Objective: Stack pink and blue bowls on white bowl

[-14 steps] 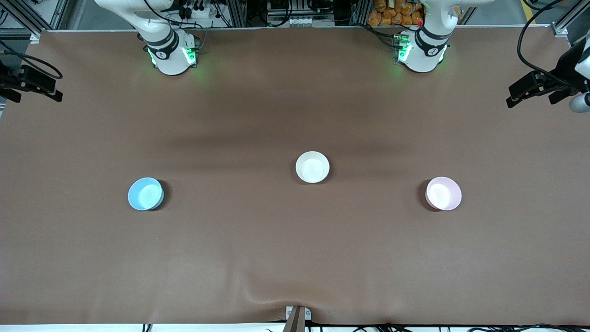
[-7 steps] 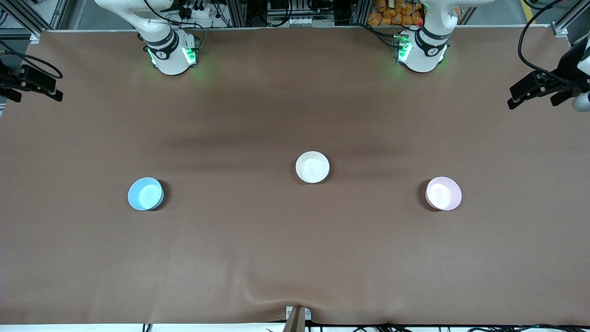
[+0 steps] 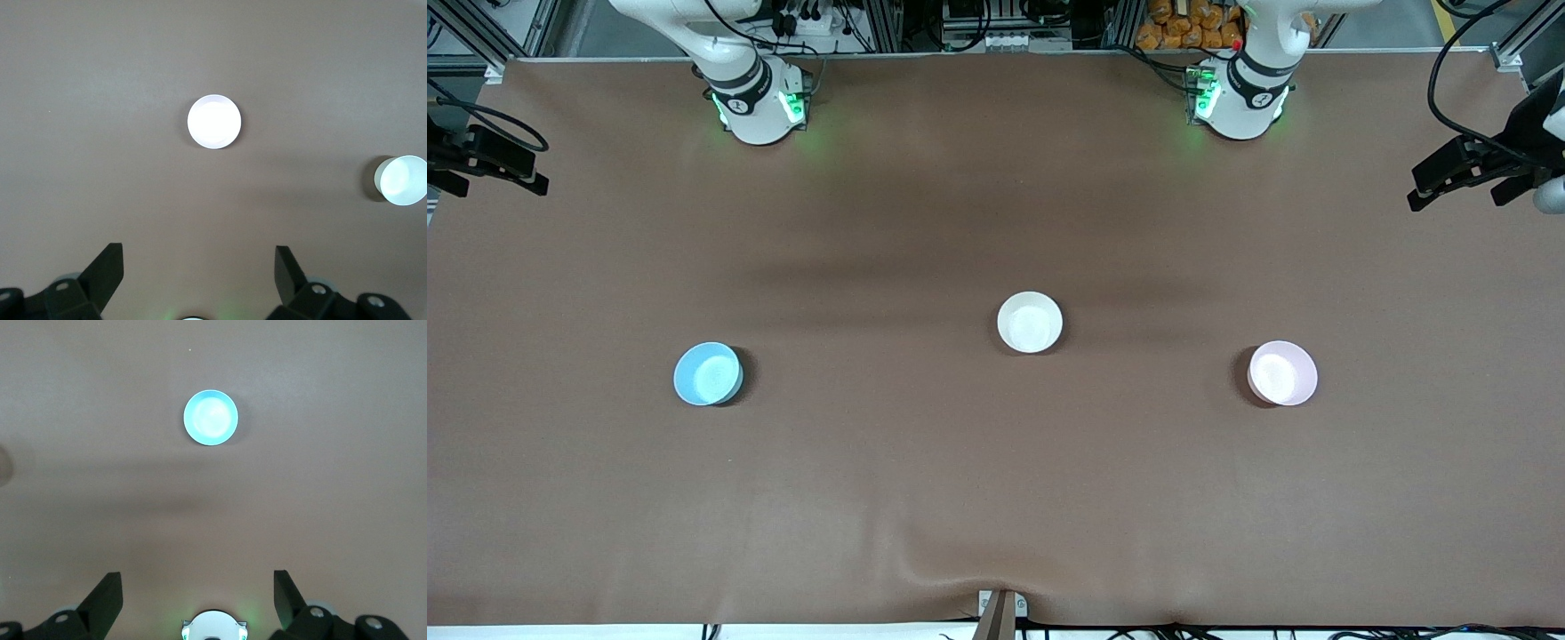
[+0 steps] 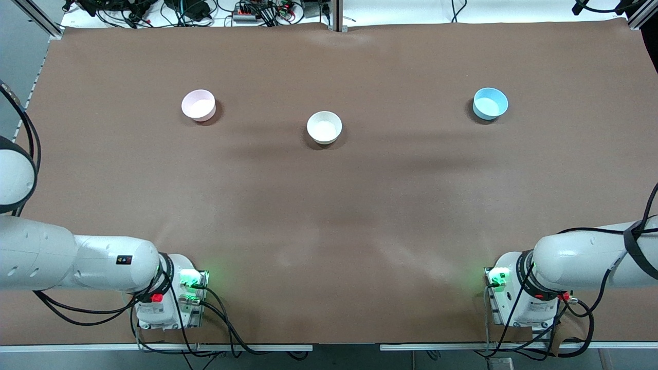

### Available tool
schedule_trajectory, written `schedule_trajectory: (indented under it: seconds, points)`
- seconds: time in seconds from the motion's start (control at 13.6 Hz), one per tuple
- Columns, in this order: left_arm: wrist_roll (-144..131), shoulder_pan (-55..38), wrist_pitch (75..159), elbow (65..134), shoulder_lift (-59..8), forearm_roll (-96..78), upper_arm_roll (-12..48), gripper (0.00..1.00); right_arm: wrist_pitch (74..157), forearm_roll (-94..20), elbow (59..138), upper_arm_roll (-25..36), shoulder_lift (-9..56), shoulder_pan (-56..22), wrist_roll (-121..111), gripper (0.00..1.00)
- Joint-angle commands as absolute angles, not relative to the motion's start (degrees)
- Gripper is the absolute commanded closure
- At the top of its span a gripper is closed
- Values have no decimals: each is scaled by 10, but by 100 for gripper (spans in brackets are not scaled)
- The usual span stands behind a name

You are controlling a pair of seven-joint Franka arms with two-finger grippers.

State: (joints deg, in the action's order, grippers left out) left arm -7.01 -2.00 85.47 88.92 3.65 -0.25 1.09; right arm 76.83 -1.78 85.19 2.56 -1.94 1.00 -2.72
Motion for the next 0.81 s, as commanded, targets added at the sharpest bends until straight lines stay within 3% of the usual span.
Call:
schedule_trajectory:
  seconds: [0.0,0.44,0.74]
  points:
    - [-57,-16,857,879,31,4,13,0,760,-22,845,26,-18,7,-19,0]
    - [-57,-14,871,881,27,3,12,0,759,-22,846,26,-18,8,-19,0]
    - [-53,-8,882,884,-14,4,9,0,758,-22,846,26,-18,8,-19,0]
